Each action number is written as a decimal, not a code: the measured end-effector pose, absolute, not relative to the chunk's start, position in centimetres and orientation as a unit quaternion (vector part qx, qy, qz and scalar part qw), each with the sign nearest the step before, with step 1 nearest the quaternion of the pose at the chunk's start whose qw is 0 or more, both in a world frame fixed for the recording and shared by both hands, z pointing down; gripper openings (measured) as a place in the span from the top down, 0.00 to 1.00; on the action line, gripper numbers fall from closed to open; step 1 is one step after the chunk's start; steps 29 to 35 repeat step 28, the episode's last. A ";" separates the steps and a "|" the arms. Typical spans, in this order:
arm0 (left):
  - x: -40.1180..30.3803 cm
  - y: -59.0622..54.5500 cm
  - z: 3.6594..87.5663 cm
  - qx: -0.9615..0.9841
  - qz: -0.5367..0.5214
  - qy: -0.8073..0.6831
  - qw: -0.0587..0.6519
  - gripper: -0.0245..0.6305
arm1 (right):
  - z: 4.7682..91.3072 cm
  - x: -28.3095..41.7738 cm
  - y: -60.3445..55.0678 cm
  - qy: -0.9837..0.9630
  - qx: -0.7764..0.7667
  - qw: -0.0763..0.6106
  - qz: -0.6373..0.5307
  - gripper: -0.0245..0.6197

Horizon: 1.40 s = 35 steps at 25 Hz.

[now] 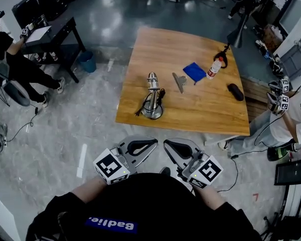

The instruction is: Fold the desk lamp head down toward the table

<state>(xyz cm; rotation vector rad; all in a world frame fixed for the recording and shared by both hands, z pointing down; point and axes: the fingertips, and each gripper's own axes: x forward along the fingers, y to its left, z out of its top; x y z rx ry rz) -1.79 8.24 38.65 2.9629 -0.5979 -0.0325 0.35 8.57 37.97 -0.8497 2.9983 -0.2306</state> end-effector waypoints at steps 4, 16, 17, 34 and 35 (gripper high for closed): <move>-2.1 8.6 38.5 0.979 -0.009 -0.198 0.055 0.95 | 38.1 -0.1 8.9 0.960 -0.275 -0.008 -0.057 0.95; -2.5 8.9 39.0 0.978 -0.002 -0.200 0.061 0.95 | 38.6 -0.5 8.9 0.960 -0.272 -0.021 -0.061 0.96; -2.4 8.9 39.0 0.978 -0.004 -0.199 0.061 0.95 | 38.7 -0.5 8.8 0.960 -0.272 -0.022 -0.062 0.96; -2.0 8.1 38.8 0.976 -0.005 -0.210 0.064 0.95 | 39.1 0.1 8.2 0.957 -0.279 -0.025 -0.070 0.95; -2.0 8.1 38.8 0.976 -0.005 -0.210 0.064 0.95 | 39.1 0.1 8.2 0.957 -0.279 -0.025 -0.070 0.95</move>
